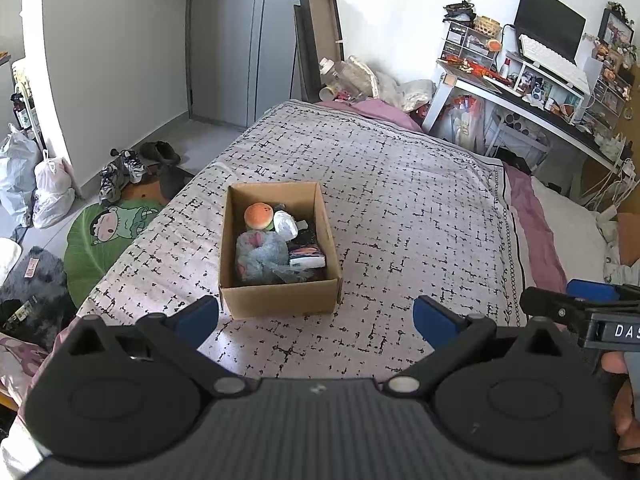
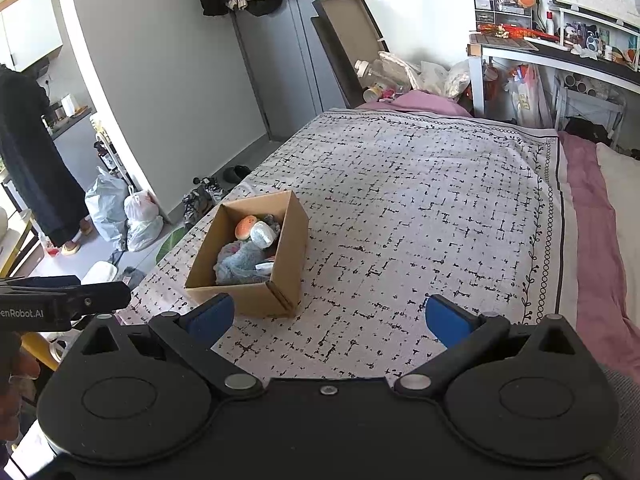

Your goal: Organize soft objects

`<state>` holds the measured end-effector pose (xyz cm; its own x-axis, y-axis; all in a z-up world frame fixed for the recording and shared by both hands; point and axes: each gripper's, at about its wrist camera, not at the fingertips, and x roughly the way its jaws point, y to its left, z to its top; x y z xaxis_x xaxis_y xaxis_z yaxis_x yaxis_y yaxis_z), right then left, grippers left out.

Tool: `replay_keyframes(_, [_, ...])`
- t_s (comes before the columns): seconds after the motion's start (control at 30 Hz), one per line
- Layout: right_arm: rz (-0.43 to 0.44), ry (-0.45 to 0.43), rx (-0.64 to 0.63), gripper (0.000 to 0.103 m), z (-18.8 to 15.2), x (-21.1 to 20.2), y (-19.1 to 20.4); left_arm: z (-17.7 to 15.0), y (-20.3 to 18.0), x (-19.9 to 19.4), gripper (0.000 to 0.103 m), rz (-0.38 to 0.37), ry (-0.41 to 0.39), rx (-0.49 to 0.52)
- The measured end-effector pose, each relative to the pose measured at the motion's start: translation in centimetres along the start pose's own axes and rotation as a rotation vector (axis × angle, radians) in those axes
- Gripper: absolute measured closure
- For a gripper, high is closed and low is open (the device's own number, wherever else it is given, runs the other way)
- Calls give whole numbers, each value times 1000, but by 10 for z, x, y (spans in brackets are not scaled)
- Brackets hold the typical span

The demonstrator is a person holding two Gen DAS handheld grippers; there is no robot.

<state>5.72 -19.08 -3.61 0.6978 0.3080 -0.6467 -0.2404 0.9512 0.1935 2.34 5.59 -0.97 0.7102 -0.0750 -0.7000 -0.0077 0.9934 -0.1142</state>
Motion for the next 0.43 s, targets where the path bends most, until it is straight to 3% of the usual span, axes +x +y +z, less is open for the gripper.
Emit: replay_keyframes(0.43, [-6,5,11,0,0,0,-2,5,-2,3,0,7,-6,-5])
